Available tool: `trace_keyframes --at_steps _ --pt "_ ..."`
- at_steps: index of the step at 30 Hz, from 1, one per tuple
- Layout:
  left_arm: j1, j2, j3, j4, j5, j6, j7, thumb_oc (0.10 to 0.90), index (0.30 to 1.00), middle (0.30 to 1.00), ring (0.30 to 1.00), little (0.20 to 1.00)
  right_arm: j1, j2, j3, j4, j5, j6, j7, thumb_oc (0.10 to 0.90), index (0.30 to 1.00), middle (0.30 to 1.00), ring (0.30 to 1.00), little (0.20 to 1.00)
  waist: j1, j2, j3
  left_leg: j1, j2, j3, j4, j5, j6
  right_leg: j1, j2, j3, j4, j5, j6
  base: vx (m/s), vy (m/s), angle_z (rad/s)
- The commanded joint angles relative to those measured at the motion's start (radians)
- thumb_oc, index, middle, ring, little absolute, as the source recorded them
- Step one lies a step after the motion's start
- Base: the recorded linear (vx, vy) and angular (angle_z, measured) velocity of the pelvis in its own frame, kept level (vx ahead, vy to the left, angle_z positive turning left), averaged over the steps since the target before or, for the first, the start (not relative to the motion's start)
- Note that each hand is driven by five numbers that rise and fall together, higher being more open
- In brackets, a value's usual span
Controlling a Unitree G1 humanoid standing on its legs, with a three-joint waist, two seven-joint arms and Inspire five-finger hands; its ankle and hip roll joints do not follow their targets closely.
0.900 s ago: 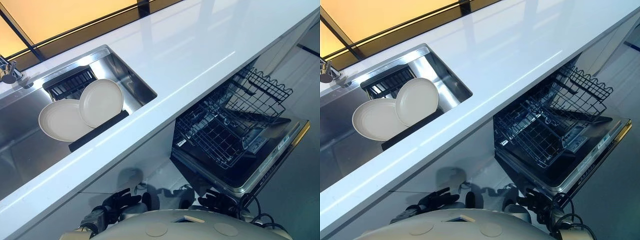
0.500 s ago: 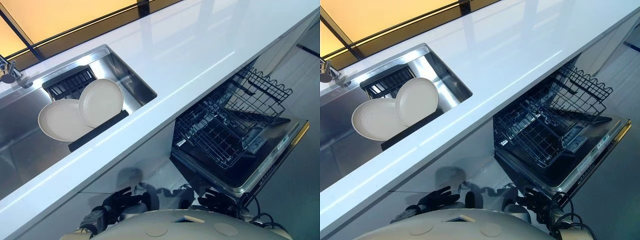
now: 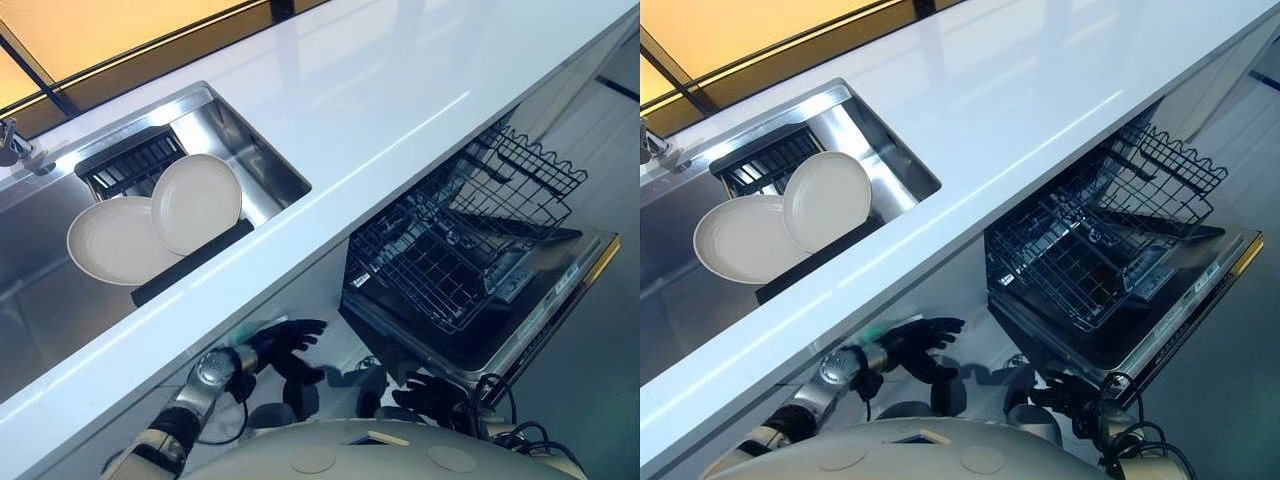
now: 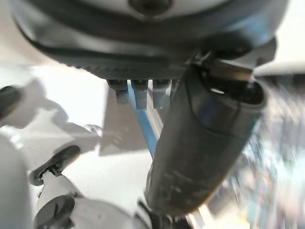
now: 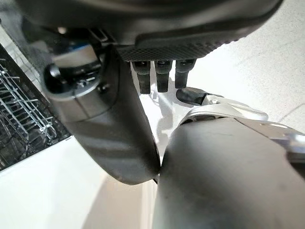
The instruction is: Pick up plates and place into dishwasher.
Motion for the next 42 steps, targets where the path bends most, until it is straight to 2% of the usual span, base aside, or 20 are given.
trace_keyframes --at_steps 1,2,4,7,10,13,14,16,20,22,23,24,26,27,29,30,33,37,40,42 --pt "-0.16 0.029 0.062 -0.275 -0.307 0.06 -0.171 0.8 0.9 0.9 0.9 0.9 -0.01 -0.057 0.025 0.022 -0.002 -0.031 -0.003 0.8 0.9 0.9 0.9 0.9 0.02 0.021 -0.022 -0.008 -0.032 0.054 0.03 -0.1 0.03 -0.107 0.037 0.057 0.143 -0.088 0.015 -0.04 -0.033 0.2" --pt "-0.171 0.014 0.066 -0.459 -0.5 0.213 -0.234 0.8 0.9 0.9 0.9 0.9 -0.012 -0.051 0.021 0.043 0.004 -0.047 -0.009 0.8 0.9 0.9 0.9 0.9 0.029 0.022 -0.023 -0.009 -0.034 0.043 0.024 -0.098 0.031 -0.103 0.038 0.054 0.137 -0.087 0.013 -0.02 -0.041 0.27" --pt "-0.153 -0.067 0.064 -0.597 -0.718 0.371 -0.274 0.8 0.9 0.9 0.9 0.9 -0.015 -0.043 0.027 0.064 0.01 -0.061 -0.016 0.8 0.9 0.9 0.9 0.9 0.039 0.02 -0.021 -0.005 -0.034 0.031 0.019 -0.1 0.03 -0.092 0.038 0.05 0.129 -0.09 0.012 0.0 -0.052 0.33" --pt "-0.1 -0.223 0.027 -0.677 -0.993 0.626 -0.346 0.8 0.9 0.9 0.9 0.9 -0.022 -0.017 0.047 0.072 0.016 -0.064 -0.028 0.8 0.9 0.9 0.9 0.9 0.048 0.01 -0.019 -0.005 -0.028 0.016 0.018 -0.103 0.027 -0.084 0.041 0.047 0.13 -0.094 0.01 0.02 -0.09 0.19" --pt "-0.076 -0.317 -0.06 -0.69 -1.175 0.817 -0.422 0.8 0.9 0.9 0.9 0.9 -0.041 0.004 0.088 0.073 0.035 -0.059 -0.039 0.8 0.9 0.9 0.9 0.9 0.047 -0.004 -0.008 -0.014 -0.017 0.011 0.02 -0.102 0.022 -0.097 0.048 0.051 0.145 -0.097 0.003 -0.02 -0.096 0.09" --pt "-0.11 -0.347 -0.122 -0.752 -1.469 0.967 -0.369 0.8 0.9 0.9 0.9 0.9 -0.068 0.013 0.13 0.077 0.064 -0.05 -0.048 0.8 0.9 0.9 0.9 0.9 0.042 -0.017 0.007 -0.024 -0.009 0.013 0.025 -0.104 0.018 -0.112 0.054 0.055 0.158 -0.099 -0.002 -0.05 -0.071 0.03" --pt "-0.134 -0.352 -0.135 -0.8 -1.607 0.982 -0.283 0.8 0.9 0.9 0.9 0.9 -0.072 0.021 0.144 0.077 0.075 -0.047 -0.058 0.8 0.9 0.9 0.9 0.9 0.041 -0.022 0.011 -0.027 -0.007 0.014 0.027 -0.105 0.017 -0.115 0.057 0.057 0.161 -0.098 -0.004 -0.04 -0.065 0.04" --pt "-0.196 -0.339 -0.141 -0.879 -1.871 0.954 -0.144 0.8 0.9 0.9 0.9 0.9 -0.077 0.034 0.168 0.083 0.085 -0.046 -0.074 0.8 0.9 0.9 0.9 0.9 0.04 -0.03 0.015 -0.03 -0.004 0.012 0.027 -0.105 0.014 -0.118 0.062 0.058 0.158 -0.095 -0.005 -0.03 -0.063 0.03" --pt "-0.282 -0.333 -0.147 -0.955 -1.91 0.78 -0.103 0.8 0.9 0.9 0.9 0.9 -0.073 0.053 0.2 0.09 0.114 -0.049 -0.093 0.8 0.9 0.9 0.9 0.9 0.041 -0.045 0.012 -0.034 -0.001 0.007 0.03 -0.106 0.008 -0.11 0.07 0.059 0.146 -0.09 -0.006 -0.01 -0.055 0.01" --pt "-0.325 -0.309 -0.129 -1.016 -1.91 0.62 -0.048 0.8 0.9 0.9 0.9 0.9 -0.067 0.054 0.205 0.092 0.121 -0.056 -0.092 0.8 0.9 0.9 0.9 0.9 0.04 -0.05 0.009 -0.034 0.001 0.006 0.029 -0.106 0.006 -0.104 0.072 0.059 0.138 -0.089 -0.006 0.0 -0.039 0.01" --pt "-0.336 -0.299 -0.122 -1.03 -1.831 0.538 -0.037 0.8 0.9 0.9 0.9 0.9 -0.067 0.054 0.205 0.093 0.117 -0.058 -0.09 0.8 0.9 0.9 0.9 0.9 0.039 -0.051 0.007 -0.032 0.001 0.005 0.028 -0.106 0.006 -0.101 0.073 0.058 0.134 -0.089 -0.006 0.0 0.0 0.0" --pt "-0.338 -0.298 -0.124 -1.044 -1.565 0.348 -0.006 0.8 0.9 0.9 0.9 0.9 -0.062 0.051 0.207 0.088 0.117 -0.06 -0.087 0.8 0.9 0.9 0.9 0.9 0.038 -0.05 0.004 -0.033 0.001 0.006 0.029 -0.106 0.004 -0.095 0.074 0.057 0.128 -0.09 -0.008 0.0 0.0 0.0" --pt "-0.33 -0.282 -0.093 -1.034 -1.187 0.113 0.073 0.8 0.9 0.9 0.9 0.9 -0.052 0.048 0.201 0.078 0.112 -0.064 -0.089 0.8 0.9 0.9 0.9 0.9 0.04 -0.044 0.008 -0.028 -0.001 0.005 0.033 -0.105 0.002 -0.085 0.072 0.058 0.125 -0.093 -0.009 0.0 0.015 0.03" --pt "-0.333 -0.236 -0.039 -1.02 -0.987 -0.029 0.172 0.8 0.9 0.9 0.9 0.9 -0.043 0.044 0.196 0.068 0.112 -0.064 -0.093 0.8 0.9 0.9 0.9 0.9 0.044 -0.039 0.008 -0.032 -0.003 0.002 0.036 -0.102 0.003 -0.083 0.07 0.056 0.122 -0.092 -0.01 0.0 0.041 0.1" --pt "-0.313 -0.125 0.11 -0.976 -0.764 -0.2 0.32 0.8 0.9 0.9 0.9 0.9 -0.007 0.036 0.173 0.062 0.101 -0.083 -0.099 0.8 0.9 0.9 0.9 0.9 0.058 -0.025 0.005 -0.033 -0.012 -0.01 0.04 -0.098 0.006 -0.075 0.066 0.048 0.119 -0.097 -0.011 0.03 0.079 0.09" --pt "-0.302 -0.089 0.169 -0.955 -0.693 -0.237 0.379 0.8 0.9 0.9 0.9 0.9 0.008 0.033 0.163 0.066 0.093 -0.096 -0.098 0.8 0.9 0.9 0.9 0.9 0.064 -0.021 0.001 -0.031 -0.016 -0.014 0.04 -0.097 0.008 -0.072 0.066 0.046 0.117 -0.099 -0.012 0.05 0.089 0.02" --pt "-0.245 0.006 0.38 -0.912 -0.424 -0.255 0.531 0.8 0.9 0.9 0.9 0.9 0.046 0.028 0.122 0.089 0.058 -0.126 -0.09 0.8 0.9 0.9 0.9 0.9 0.087 -0.014 -0.024 -0.027 -0.031 -0.035 0.034 -0.094 0.01 -0.064 0.062 0.034 0.114 -0.107 -0.014 0.08 0.07 0.02" --pt "-0.22 0.113 0.487 -0.852 -0.045 -0.227 0.762 0.8 0.9 0.9 0.9 0.9 0.052 0.025 0.096 0.096 0.026 -0.118 -0.083 0.8 0.9 0.9 0.9 0.9 0.098 -0.004 -0.047 -0.004 -0.041 -0.045 0.016 -0.095 0.015 -0.056 0.058 0.027 0.119 -0.117 -0.013 0.1 0.077 0.1" --pt "-0.225 0.233 0.543 -0.793 0.353 -0.133 0.974 0.8 0.9 0.9 0.9 0.9 0.056 0.021 0.097 0.093 -0.002 -0.112 -0.077 0.8 0.9 0.9 0.9 0.9 0.099 0.004 -0.065 0.008 -0.048 -0.046 0.01 -0.098 0.022 -0.053 0.051 0.031 0.122 -0.12 -0.007 0.08 0.095 0.12" --pt "-0.249 0.383 0.562 -0.71 0.582 -0.025 1.047 0.8 0.9 0.9 0.9 0.9 0.055 0.02 0.106 0.097 -0.024 -0.113 -0.072 0.8 0.9 0.9 0.9 0.9 0.093 0.01 -0.078 0.02 -0.053 -0.039 0.007 -0.104 0.03 -0.05 0.046 0.04 0.124 -0.121 0.0 0.1 0.105 -0.04"
